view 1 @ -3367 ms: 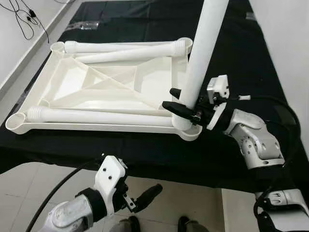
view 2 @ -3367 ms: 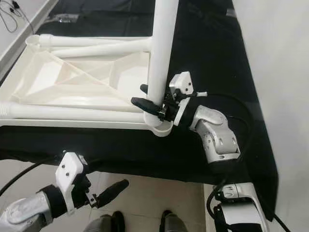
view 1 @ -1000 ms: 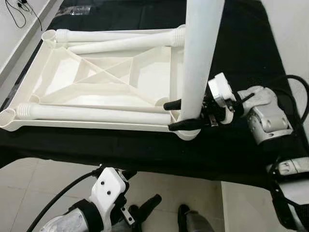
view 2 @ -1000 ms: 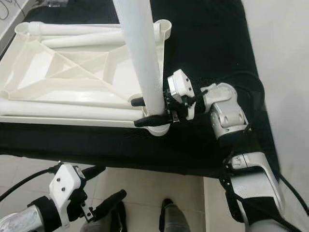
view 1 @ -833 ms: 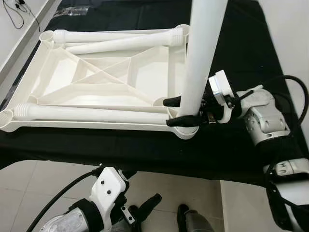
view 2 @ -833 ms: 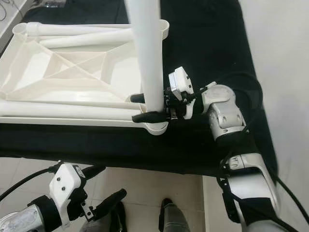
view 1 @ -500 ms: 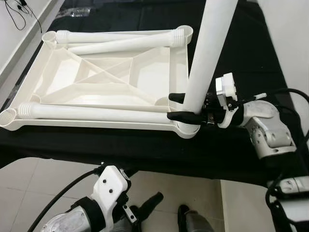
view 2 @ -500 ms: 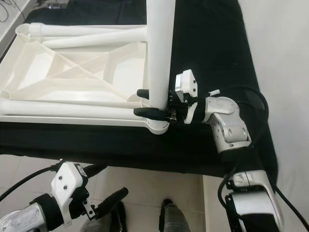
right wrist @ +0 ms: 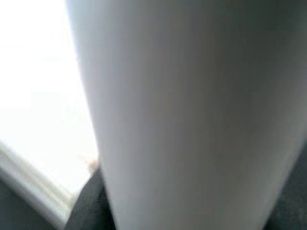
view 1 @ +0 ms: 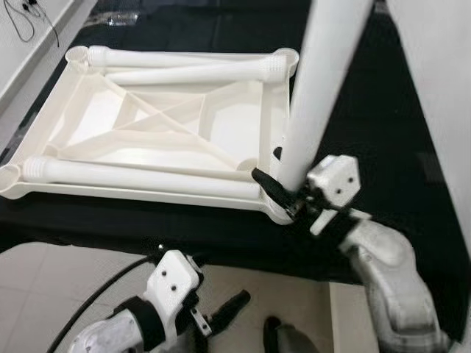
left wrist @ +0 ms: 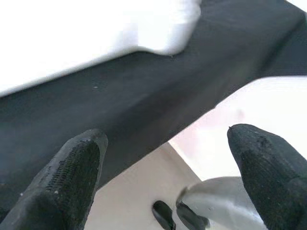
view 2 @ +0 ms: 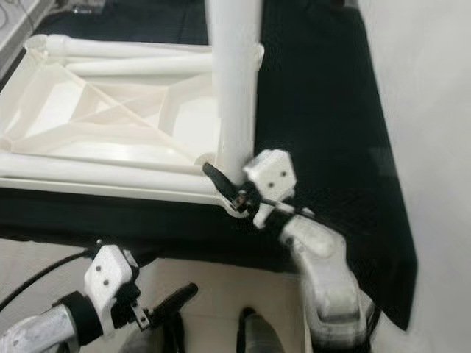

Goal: Building children table

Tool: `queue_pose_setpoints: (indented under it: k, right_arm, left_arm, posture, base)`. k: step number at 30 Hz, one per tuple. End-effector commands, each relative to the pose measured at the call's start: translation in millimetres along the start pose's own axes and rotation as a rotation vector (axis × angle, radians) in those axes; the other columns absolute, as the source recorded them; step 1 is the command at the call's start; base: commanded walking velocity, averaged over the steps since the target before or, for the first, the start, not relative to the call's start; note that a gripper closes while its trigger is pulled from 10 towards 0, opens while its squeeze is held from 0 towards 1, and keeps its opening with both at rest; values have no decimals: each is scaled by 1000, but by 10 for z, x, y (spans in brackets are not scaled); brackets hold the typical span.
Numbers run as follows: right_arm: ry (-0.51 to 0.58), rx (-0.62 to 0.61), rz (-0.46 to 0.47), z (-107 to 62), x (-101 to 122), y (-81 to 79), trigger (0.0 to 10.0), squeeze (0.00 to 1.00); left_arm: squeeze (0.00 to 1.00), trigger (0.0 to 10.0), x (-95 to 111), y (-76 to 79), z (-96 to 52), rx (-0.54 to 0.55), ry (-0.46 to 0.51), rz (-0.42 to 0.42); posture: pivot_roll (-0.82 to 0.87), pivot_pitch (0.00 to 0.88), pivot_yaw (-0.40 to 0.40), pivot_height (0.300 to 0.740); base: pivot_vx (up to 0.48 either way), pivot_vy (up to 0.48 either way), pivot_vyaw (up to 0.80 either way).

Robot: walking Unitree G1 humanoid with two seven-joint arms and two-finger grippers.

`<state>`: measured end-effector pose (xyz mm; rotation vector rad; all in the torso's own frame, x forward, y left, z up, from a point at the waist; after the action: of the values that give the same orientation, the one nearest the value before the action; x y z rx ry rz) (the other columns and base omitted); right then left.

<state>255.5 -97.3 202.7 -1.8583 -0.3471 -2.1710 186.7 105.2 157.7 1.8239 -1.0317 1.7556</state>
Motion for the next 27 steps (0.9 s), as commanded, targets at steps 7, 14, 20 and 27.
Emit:
queue_pose_setpoints:
  k: [7, 14, 20, 27]
  right_arm:
    - [-306, -117, 106, 103, -588, -28, 10000, 0]
    - [-265, -209, 65, 143, -543, 86, 10000, 0]
    - [-219, -232, 52, 267, -540, 235, 10000, 0]
    - [-139, -115, 147, 382, -438, 179, 10000, 1000]
  left_arm:
    - [0, 10000, -60, -197, 58, 73, 8, 8]
    - [0, 10000, -26, -443, 26, 166, 29, 32]
    - [0, 10000, 87, -651, 61, 217, 81, 61]
    - [0, 10000, 80, -602, 131, 198, 96, 51]
  posture:
    - [54, 250, -24, 740]
    - [54, 210, -26, 740]
    - [55, 166, -23, 740]
    - [50, 152, -16, 740]
  base:
    - [0, 0, 0]
    - [0, 0, 0]
    - [0, 0, 0]
    - [0, 0, 0]
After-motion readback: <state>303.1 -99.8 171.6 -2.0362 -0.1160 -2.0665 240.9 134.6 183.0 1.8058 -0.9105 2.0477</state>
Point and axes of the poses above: a point about 5 cm out from each wrist's last joint towards the gripper, its own z axis pointing out of the wrist towards the gripper, its own x axis along the axis of the wrist's last joint, y = z × x, the point moved 2 cm from there along z, pointing out of the wrist towards the gripper, and after that the axes turned 7 degrees about z, right-handed, at the moved point
